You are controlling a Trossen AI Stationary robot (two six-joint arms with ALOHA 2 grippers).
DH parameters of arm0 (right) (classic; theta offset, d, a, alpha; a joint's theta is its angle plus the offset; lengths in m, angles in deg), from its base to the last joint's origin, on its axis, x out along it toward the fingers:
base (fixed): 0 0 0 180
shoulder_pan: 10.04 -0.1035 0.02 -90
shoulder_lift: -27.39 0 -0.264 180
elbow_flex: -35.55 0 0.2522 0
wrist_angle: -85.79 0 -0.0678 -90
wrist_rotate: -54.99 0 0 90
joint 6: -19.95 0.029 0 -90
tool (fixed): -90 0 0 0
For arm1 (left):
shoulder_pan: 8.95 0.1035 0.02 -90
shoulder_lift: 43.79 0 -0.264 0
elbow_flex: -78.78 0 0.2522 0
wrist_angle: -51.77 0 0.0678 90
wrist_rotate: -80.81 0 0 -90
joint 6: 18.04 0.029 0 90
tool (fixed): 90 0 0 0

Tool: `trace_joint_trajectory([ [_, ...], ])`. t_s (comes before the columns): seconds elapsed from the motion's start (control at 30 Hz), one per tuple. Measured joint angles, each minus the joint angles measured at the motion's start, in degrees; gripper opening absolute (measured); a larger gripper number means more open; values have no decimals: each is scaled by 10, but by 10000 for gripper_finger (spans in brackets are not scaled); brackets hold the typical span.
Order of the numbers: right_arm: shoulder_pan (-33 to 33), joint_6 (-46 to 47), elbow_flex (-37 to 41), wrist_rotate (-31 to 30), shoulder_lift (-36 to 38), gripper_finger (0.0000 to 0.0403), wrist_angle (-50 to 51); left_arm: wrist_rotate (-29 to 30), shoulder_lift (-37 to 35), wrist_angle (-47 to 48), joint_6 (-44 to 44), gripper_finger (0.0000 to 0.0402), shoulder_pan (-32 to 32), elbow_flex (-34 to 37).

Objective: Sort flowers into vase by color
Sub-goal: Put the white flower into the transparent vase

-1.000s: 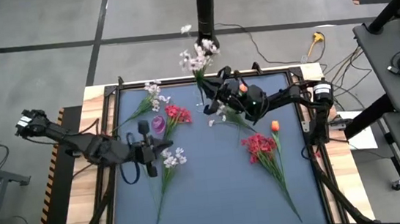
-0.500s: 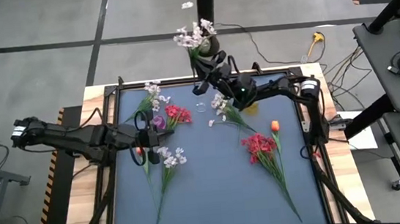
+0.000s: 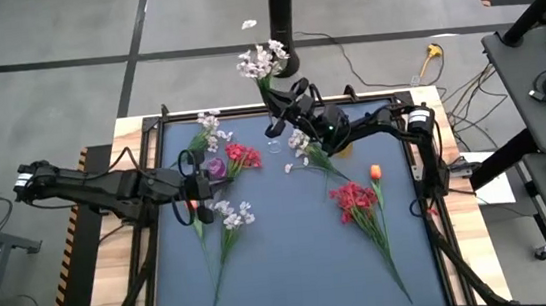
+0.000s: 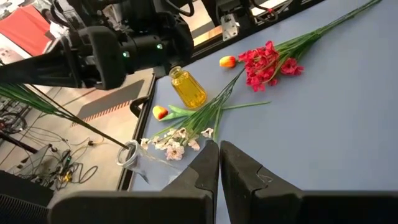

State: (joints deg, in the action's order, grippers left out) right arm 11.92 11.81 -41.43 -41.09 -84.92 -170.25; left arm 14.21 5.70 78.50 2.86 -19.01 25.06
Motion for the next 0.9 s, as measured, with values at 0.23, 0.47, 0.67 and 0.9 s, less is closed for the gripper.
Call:
trace_joint_trajectory([
  [0.23,1,0,7,0,-2,19,-1,0,0,-1,0,0,0,0],
  [0.47,1,-9,8,0,-2,25,1,0,0,-1,0,0,0,0],
  [0.67,1,-22,8,0,-3,40,10,0,0,-1,0,0,0,0],
  [0.9,1,-26,8,0,-3,58,10,0,0,-1,0,0,0,0],
])
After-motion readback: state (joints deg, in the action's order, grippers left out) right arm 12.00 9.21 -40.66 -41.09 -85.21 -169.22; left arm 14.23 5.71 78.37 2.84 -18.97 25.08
